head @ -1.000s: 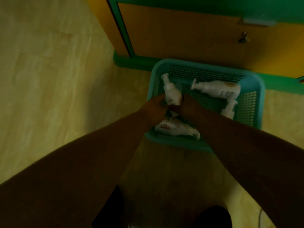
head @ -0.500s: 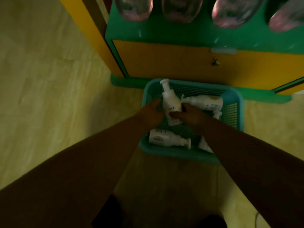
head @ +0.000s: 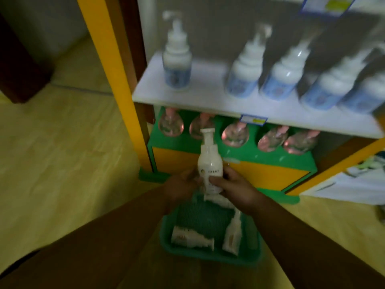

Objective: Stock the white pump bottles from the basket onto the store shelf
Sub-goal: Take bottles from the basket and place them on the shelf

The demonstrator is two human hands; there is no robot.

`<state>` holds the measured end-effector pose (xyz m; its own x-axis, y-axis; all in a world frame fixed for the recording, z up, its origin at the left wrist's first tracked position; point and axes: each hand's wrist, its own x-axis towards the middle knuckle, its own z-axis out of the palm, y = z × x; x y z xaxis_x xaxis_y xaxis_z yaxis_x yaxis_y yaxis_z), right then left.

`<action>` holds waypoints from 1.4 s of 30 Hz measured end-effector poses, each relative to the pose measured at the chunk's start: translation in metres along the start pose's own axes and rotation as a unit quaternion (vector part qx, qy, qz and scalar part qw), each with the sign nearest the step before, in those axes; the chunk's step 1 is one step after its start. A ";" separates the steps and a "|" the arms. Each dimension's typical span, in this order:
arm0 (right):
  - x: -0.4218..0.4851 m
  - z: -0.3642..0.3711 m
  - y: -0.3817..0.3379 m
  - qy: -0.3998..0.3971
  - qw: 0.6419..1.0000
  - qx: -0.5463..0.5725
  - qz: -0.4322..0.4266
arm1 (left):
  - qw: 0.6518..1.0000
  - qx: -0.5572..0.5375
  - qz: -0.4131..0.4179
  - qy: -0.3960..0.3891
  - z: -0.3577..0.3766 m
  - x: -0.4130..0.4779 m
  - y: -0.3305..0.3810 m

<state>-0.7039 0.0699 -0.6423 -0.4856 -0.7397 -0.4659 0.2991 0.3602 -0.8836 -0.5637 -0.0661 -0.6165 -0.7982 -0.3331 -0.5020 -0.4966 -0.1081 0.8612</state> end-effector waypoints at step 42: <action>-0.051 -0.042 -0.382 0.117 0.897 -0.199 -0.377 | 0.849 0.328 0.388 0.145 -0.065 -0.034 0.376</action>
<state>-0.8274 -0.0061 -0.2829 -0.5997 -0.7357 0.3148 -0.4807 0.0166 -0.8768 -0.7011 -0.1561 -0.2709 -0.9017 -0.2924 0.3186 -0.0187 0.7624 0.6469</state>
